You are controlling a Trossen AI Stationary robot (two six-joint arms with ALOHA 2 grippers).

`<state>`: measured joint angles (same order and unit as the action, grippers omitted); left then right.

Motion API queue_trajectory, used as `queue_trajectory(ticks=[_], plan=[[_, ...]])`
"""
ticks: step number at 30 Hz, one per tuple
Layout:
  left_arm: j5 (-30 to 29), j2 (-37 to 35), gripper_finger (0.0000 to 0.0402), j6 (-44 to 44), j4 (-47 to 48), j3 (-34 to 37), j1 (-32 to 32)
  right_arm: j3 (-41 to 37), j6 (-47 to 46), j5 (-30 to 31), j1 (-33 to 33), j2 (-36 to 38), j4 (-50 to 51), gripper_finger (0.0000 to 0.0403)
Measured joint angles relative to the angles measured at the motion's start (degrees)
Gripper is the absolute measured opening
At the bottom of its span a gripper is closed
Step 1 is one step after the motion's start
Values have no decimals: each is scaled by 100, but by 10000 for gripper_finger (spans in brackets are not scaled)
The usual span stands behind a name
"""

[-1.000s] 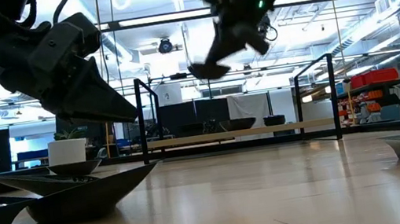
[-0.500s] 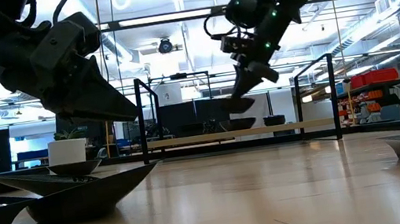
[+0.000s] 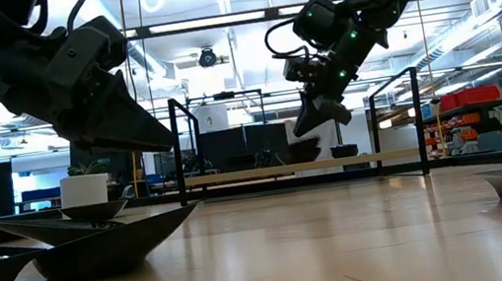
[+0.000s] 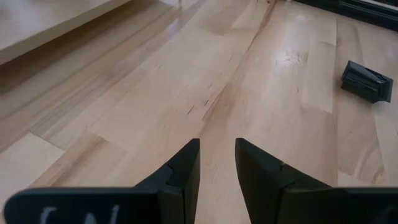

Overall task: Pick & Place Mini shaped plates
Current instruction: Stack the black leaf shaped bowl on top of the other black leaf shaped bowl on the shelf, then stack the black square bowl on top of the other black square bowl on the shelf

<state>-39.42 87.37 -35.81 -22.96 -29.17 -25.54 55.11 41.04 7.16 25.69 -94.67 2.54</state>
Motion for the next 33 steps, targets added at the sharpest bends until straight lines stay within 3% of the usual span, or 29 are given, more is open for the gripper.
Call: queue_trajectory(ticks=[7,12,16,22,27,33], plan=[[0,0,106,2,0,0,37,-54,-322,62,-26,2,-159,120],[2,0,106,7,2,0,35,-54,-1979,96,-192,142,-94,151],[1,0,106,9,2,0,35,-54,-3307,-41,-436,331,155,146],[0,0,106,15,2,0,35,-54,-4430,-958,-1479,407,19,113],[96,0,106,92,4,0,34,-57,-4590,-879,-2775,380,-499,86],[1373,-95,106,882,35,-5,-169,-54,-4797,282,-4142,380,-1261,60]])
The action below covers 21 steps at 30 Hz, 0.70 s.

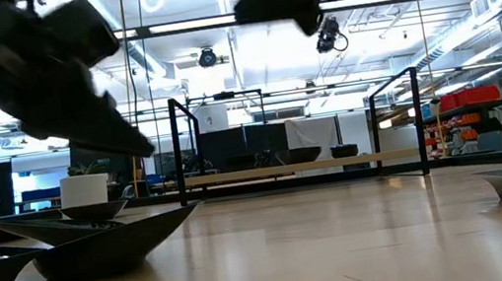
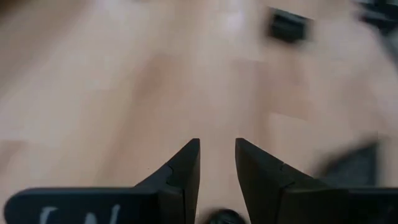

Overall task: Pick & Place Mini shaped plates
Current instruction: Stack the black square bowl on top of the other black square bowl on the shelf

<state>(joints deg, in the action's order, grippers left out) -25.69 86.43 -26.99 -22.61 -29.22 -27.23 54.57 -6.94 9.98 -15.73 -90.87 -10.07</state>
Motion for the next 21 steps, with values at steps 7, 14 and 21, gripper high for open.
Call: queue_trajectory(ticks=[7,14,21], plan=[[439,-585,105,-974,1518,-203,-389,0,-181,1437,-794,0,-142,40],[389,-1072,105,-2986,5601,-823,-718,0,-162,2020,-801,0,-146,32],[-19,-1123,113,-4833,7572,-861,-807,-351,-164,2101,-631,0,-769,31]])
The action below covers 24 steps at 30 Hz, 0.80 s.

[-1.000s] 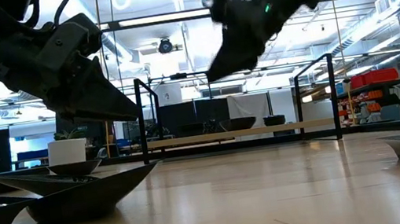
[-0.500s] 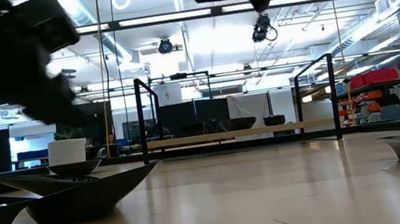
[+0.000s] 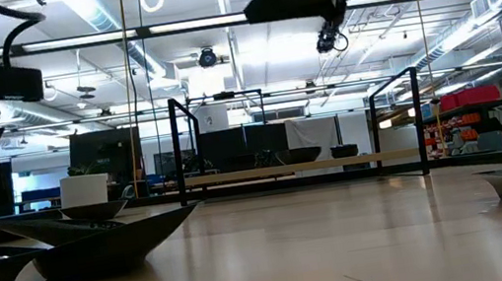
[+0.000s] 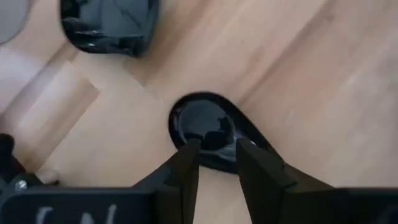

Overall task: Pick & Place Mini shaped plates
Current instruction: Stack the black square bowl on top of the other black square bowl on the shelf

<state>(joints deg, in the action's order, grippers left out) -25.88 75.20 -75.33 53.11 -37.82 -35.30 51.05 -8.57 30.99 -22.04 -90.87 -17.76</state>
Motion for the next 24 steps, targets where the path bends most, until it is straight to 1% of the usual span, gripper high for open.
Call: queue_trajectory(ticks=[2,4,6,7,10,13,15,17,20,24], plan=[[-139,0,122,-129,-42,0,16,-245,-90,-21,34,0,-370,31],[-415,0,134,-153,-264,0,20,-540,-501,-56,63,0,-689,31],[-868,5,146,-35,-684,0,18,-853,-1207,-111,71,-2,-906,31],[-1157,15,152,45,-975,0,18,-983,-1410,-226,101,-2,-931,31],[-2017,17,164,550,-1912,0,20,-1233,-1959,-833,129,-5,-775,35],[-2565,17,169,1401,-2869,0,57,-1185,-2490,-1511,78,-9,-185,50],[-2696,17,169,1973,-3391,0,106,-1042,-2849,-1869,17,-9,334,64],[-2706,17,169,2438,-3759,0,162,-847,-3188,-2174,-98,-5,950,79],[-2671,17,170,2787,-3977,0,249,-662,-3622,-2281,-389,-2,2106,104],[-2646,17,170,2801,-3953,0,327,-604,-3791,-2367,-878,-2,2786,136]])
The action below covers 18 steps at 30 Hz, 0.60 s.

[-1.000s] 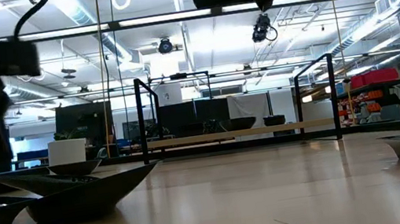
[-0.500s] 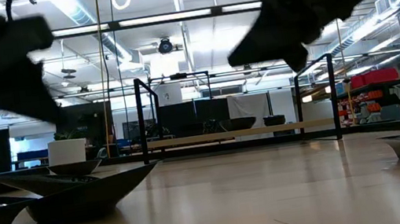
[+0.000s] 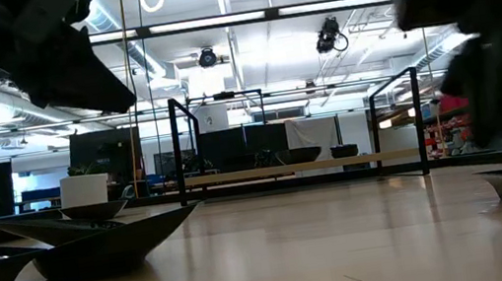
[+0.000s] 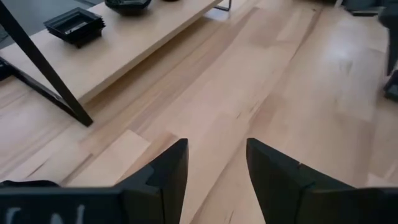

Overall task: Pick & Place Mini shaped plates
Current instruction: Stack the black square bowl on top of the other black square bowl on the shelf

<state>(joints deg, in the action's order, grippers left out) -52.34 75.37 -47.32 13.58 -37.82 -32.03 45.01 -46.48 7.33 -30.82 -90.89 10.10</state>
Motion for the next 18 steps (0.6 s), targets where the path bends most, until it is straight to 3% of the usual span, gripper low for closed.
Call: queue_trajectory(ticks=[4,9,18], plan=[[0,0,170,1,0,0,50,-4,-52,80,-386,0,203,154],[-10,0,170,8,1,0,113,-4,-88,987,-589,0,514,151],[2,2,170,12,1,0,139,-255,238,820,-602,0,275,119]])
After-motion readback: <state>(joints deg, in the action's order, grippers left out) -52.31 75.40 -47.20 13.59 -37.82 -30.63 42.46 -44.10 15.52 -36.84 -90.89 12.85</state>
